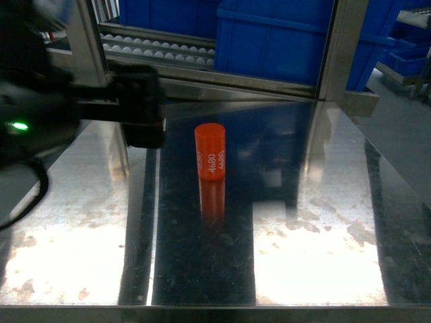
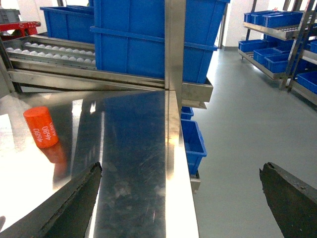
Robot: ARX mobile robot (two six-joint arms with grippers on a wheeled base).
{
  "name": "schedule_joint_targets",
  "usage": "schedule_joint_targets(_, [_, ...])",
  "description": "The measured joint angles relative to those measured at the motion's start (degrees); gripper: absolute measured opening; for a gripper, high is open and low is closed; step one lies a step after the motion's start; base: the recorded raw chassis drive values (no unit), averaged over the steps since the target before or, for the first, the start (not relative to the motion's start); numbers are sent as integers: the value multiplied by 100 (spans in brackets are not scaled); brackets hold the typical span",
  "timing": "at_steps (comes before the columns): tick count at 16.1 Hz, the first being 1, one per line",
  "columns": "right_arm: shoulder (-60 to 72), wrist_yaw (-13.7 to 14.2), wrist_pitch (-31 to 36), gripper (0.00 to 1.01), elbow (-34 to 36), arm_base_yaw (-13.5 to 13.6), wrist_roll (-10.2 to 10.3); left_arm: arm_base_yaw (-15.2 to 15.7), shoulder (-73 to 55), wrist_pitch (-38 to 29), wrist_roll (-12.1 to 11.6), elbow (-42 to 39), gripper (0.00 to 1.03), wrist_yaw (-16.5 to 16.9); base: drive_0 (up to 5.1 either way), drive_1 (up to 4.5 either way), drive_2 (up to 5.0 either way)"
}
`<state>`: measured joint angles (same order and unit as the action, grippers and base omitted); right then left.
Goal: Pick capacitor and pack into box
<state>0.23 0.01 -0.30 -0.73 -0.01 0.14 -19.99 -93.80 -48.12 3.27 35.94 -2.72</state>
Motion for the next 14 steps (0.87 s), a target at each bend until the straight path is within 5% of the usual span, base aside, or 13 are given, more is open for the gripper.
schedule_joint_targets(4, [0, 0, 0, 98, 0, 0, 0, -413, -1945, 13, -9, 1257, 98, 111, 0, 0, 0])
schedule_joint_targets(9, [0, 0, 0, 98, 2, 0, 0, -374, -3543, 81, 24, 2686, 98, -240, 0, 0, 0])
schedule_joint_targets(14, [0, 0, -2, 98, 0, 0, 0, -278, -4225, 529, 404, 3746, 97, -258, 0, 0, 0])
